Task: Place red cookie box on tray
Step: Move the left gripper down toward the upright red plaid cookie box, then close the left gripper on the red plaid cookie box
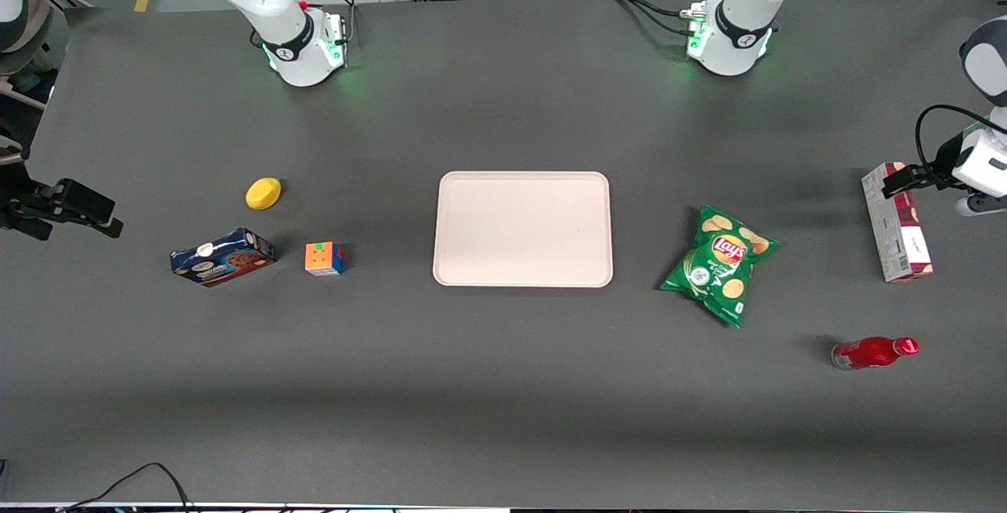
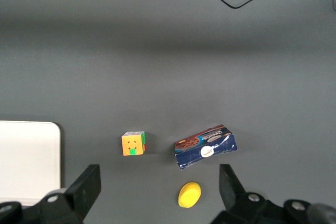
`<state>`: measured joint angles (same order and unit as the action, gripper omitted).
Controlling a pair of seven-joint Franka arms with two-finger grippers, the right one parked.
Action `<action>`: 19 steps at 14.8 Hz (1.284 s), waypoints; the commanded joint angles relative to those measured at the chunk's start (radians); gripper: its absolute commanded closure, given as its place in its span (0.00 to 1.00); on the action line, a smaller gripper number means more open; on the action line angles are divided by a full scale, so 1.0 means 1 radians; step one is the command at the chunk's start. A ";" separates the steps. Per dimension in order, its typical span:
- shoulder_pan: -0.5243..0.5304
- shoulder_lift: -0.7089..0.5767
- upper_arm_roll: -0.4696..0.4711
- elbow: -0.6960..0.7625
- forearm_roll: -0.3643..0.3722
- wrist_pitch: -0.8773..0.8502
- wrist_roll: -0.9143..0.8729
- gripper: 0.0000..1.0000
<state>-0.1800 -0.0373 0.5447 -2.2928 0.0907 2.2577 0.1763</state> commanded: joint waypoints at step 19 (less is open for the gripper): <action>0.099 0.376 0.023 0.013 -0.290 0.293 0.456 0.00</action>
<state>-0.0920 0.3041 0.5720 -2.2944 -0.1501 2.5262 0.5640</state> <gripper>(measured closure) 0.000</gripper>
